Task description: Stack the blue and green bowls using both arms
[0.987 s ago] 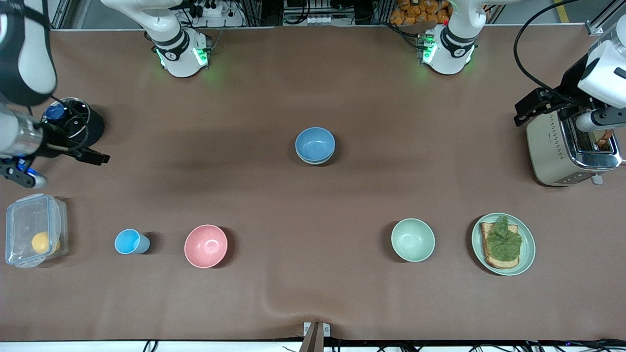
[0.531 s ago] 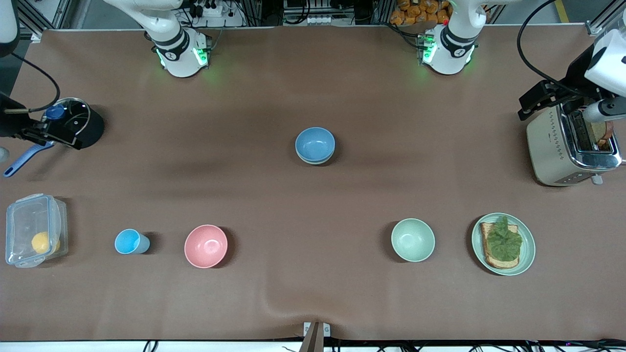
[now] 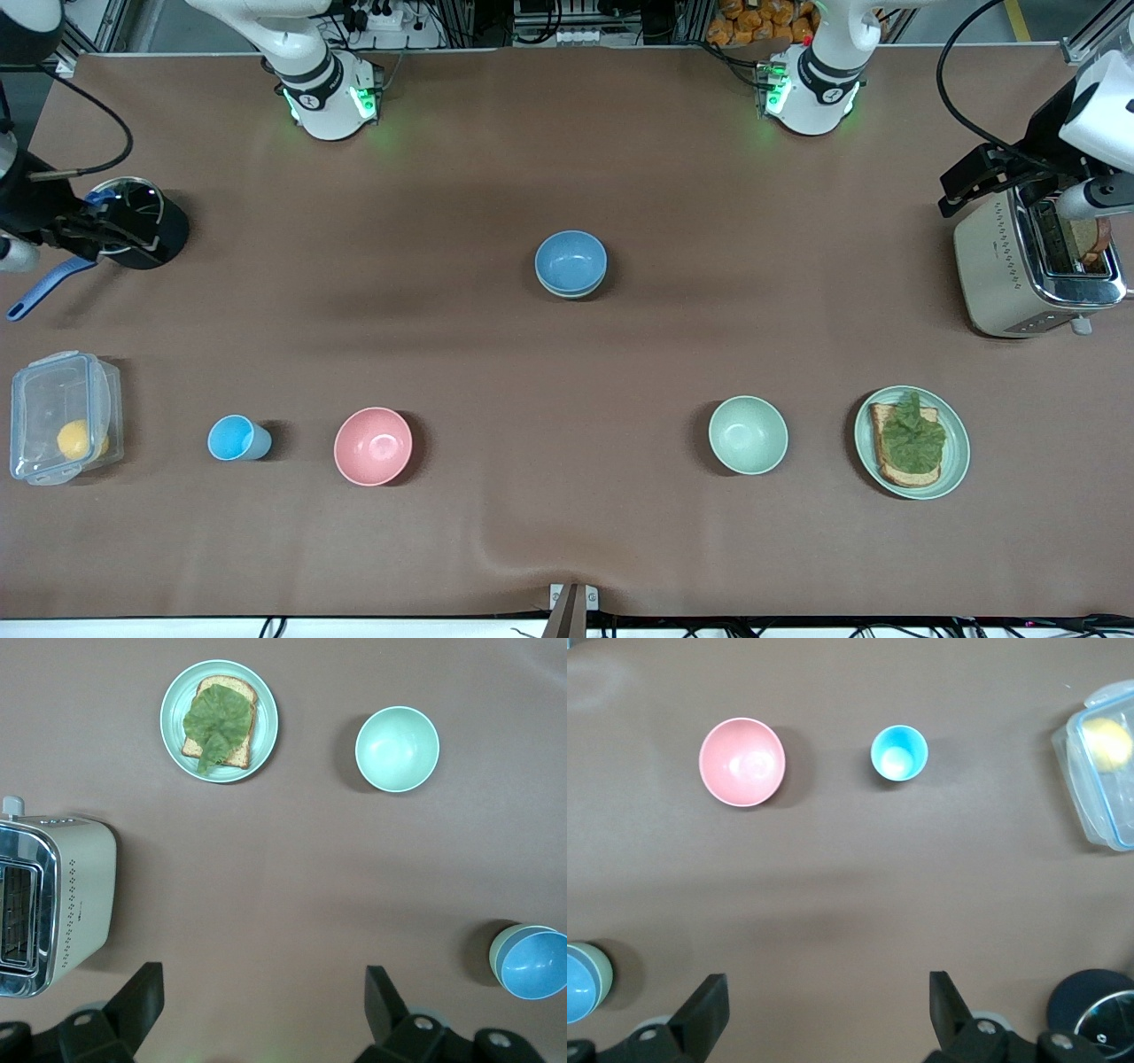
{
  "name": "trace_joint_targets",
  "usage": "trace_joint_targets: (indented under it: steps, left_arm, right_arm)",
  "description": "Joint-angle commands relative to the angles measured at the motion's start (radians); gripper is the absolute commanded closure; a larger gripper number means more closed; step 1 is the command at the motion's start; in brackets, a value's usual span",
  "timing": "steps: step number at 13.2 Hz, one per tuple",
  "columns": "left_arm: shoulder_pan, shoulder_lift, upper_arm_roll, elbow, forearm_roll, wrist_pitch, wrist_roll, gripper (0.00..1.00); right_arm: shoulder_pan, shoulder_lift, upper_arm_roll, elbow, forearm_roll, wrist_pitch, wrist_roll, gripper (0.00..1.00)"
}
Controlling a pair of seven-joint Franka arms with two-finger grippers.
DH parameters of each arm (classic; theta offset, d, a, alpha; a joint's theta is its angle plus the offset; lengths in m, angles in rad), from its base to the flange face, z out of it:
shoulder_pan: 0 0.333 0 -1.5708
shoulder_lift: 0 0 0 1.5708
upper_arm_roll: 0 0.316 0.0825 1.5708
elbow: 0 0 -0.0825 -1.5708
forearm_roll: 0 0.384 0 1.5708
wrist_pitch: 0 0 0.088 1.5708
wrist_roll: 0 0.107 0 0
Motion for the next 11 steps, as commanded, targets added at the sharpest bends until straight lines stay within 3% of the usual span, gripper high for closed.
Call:
trace_joint_targets:
  steps: [1, 4, 6, 11]
  left_arm:
    - [-0.011, -0.03, 0.01, -0.023, -0.023, -0.004, 0.013, 0.0]
    - [-0.011, -0.024, 0.01, -0.018, -0.023, -0.004, 0.014, 0.0]
    - [-0.009, -0.021, 0.01, -0.015, -0.023, -0.003, 0.02, 0.0]
    - [-0.009, -0.019, 0.008, -0.003, -0.025, -0.024, 0.019, 0.0]
  right_arm:
    - [0.004, -0.003, -0.002, 0.006, 0.002, -0.001, -0.015, 0.0]
    - [-0.004, -0.006, -0.002, 0.005, -0.005, -0.006, -0.018, 0.0]
    - [-0.002, -0.01, 0.015, 0.005, -0.06, -0.006, -0.017, 0.0]
    - [-0.004, -0.012, 0.018, 0.002, -0.064, -0.01, -0.017, 0.0]
